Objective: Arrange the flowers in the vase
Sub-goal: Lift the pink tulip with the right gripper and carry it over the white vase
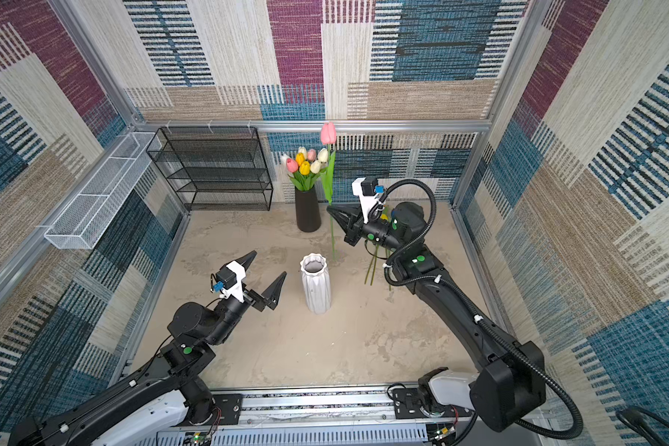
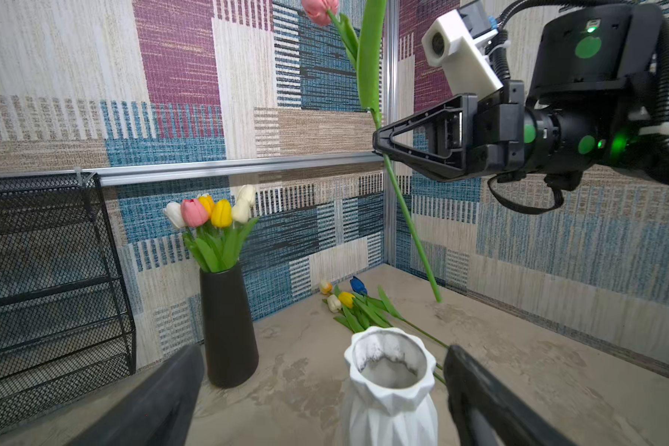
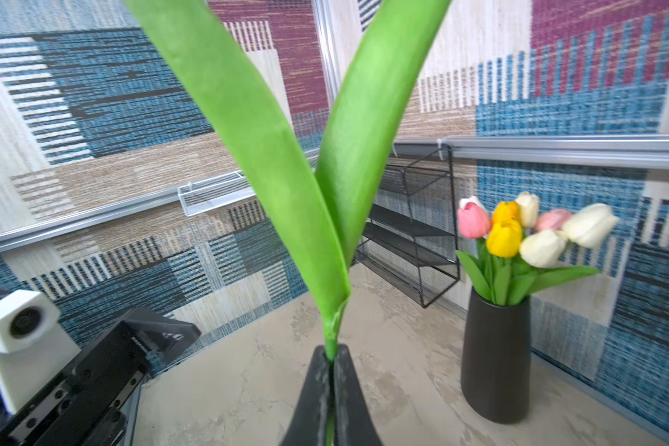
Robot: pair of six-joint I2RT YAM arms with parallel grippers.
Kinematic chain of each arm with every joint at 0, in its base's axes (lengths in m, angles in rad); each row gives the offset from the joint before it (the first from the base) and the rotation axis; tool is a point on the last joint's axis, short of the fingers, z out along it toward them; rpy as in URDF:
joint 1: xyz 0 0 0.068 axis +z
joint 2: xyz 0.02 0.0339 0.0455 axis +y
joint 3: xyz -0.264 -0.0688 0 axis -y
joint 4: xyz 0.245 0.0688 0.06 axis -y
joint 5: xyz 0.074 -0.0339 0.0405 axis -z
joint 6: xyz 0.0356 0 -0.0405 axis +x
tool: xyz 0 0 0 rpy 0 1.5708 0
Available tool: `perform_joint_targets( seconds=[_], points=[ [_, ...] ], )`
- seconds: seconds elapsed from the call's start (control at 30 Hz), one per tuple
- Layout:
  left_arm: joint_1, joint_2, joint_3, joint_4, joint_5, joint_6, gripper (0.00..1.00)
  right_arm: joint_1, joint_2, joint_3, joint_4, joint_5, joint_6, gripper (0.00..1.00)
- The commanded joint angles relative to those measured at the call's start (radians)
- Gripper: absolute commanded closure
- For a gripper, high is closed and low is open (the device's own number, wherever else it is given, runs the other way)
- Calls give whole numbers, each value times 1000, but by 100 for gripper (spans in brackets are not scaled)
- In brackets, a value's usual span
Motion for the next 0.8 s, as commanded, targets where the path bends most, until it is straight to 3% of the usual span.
perform_joint_targets(
  seconds=[0.0,0.33,0.77],
  points=[
    [3,1,-10,-4,-33,-25,0,33,9,-35,271,36,20,100],
    [8,49,11,-62,8,-21,0,121,48,-72,407,37,4,100],
    [9,87,52,-82,36,-6,0,167,-43,-364,468,171,-217,100]
  ],
)
